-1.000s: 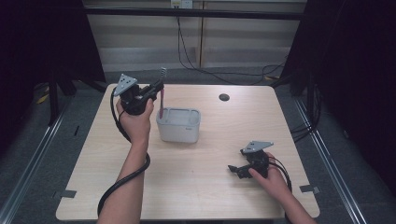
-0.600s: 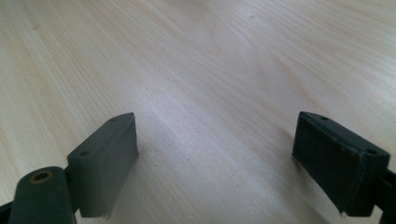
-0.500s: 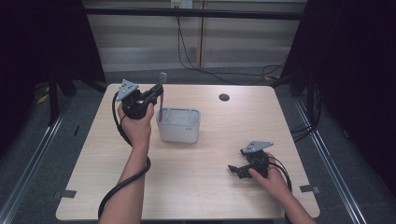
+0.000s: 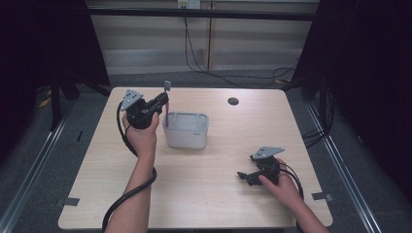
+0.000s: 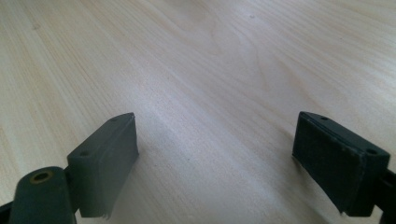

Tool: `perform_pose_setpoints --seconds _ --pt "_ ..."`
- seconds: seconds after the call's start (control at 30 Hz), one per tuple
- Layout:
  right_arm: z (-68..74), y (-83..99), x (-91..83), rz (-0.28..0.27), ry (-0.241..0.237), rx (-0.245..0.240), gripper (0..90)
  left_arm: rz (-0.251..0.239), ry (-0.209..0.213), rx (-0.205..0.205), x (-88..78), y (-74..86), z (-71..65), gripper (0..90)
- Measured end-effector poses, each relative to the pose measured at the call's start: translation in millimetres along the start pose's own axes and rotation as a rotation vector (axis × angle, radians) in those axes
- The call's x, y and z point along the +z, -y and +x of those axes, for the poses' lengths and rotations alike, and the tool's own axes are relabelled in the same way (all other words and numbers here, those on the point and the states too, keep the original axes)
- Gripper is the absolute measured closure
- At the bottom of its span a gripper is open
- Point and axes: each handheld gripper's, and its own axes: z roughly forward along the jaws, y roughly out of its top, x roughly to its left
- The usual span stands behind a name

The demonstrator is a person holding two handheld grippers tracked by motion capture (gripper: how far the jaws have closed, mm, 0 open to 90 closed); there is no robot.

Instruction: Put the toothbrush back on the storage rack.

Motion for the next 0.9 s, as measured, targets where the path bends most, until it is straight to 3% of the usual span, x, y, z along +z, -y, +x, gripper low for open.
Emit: perform_pose_setpoints --seconds 0.9 --pt "0.0 0.0 0.0 0.000 0.000 -0.001 13.5 0.039 -0.033 -0.017 -11.1 22.1 8.2 82.7"
